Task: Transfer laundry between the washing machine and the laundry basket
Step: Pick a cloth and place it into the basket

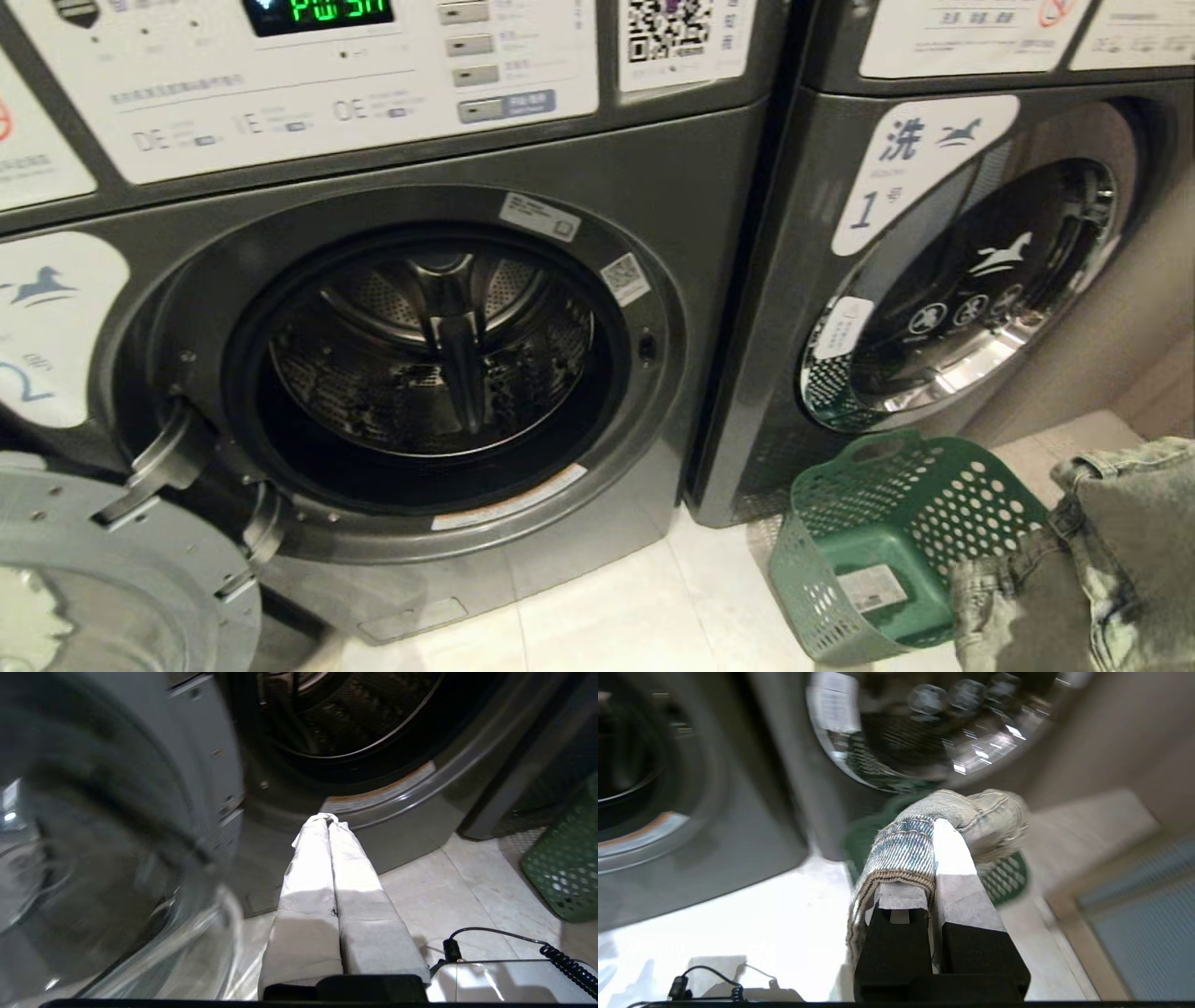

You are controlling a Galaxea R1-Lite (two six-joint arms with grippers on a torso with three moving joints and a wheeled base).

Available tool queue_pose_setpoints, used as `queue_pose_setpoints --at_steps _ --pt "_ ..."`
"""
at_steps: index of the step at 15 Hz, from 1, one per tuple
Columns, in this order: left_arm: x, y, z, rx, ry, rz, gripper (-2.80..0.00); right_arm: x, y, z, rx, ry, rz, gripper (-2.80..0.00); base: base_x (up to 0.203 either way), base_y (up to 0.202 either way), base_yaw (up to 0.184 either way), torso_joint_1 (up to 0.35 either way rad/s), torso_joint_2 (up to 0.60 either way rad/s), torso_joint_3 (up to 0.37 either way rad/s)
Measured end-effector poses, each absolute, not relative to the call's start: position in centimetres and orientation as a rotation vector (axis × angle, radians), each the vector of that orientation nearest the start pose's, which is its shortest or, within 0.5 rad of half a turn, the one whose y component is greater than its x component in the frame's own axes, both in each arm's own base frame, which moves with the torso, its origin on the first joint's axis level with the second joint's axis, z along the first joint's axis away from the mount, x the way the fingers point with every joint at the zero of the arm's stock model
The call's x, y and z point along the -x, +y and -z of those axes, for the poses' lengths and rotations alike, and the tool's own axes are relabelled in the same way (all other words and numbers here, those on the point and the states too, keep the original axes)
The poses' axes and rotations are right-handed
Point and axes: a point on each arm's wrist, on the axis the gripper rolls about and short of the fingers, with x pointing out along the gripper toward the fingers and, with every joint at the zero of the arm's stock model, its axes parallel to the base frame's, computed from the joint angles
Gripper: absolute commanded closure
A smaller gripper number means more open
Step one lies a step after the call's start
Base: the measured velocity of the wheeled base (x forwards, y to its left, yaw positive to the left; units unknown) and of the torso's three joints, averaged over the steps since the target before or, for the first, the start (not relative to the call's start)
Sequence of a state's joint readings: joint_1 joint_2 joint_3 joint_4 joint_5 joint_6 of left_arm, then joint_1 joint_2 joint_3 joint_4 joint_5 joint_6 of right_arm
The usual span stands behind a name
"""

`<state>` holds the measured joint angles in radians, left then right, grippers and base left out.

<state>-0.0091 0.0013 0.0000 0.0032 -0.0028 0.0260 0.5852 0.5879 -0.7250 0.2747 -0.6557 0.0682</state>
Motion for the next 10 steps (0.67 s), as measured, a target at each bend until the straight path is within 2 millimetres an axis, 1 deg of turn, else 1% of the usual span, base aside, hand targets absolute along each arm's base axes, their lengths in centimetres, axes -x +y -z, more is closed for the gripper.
queue_pose_setpoints --at_steps 2,6,8,10 --pt "2.3 0.0 -7.5 -0.026 0.004 0.012 0.0 -1.8 -0.5 -25.4 -0.012 0.11 0.097 0.0 -0.003 0.001 -0.115 0.004 0.0 0.005" --pt "2.3 0.0 -7.5 -0.026 0.004 0.012 0.0 -2.9 0.0 -26.4 -0.121 0.119 0.165 0.0 0.0 0.0 0.0 0.0 0.0 0.0" --pt "2.3 0.0 -7.5 -0.026 0.004 0.012 0.0 -4.2 0.5 -27.1 -0.182 0.134 0.22 0.0 0.0 0.0 0.0 0.0 0.0 0.0" --pt "2.3 0.0 -7.5 -0.026 0.004 0.012 0.0 -6.0 1.1 -27.9 -0.213 0.153 0.281 0.0 0.0 0.0 0.0 0.0 0.0 0.0"
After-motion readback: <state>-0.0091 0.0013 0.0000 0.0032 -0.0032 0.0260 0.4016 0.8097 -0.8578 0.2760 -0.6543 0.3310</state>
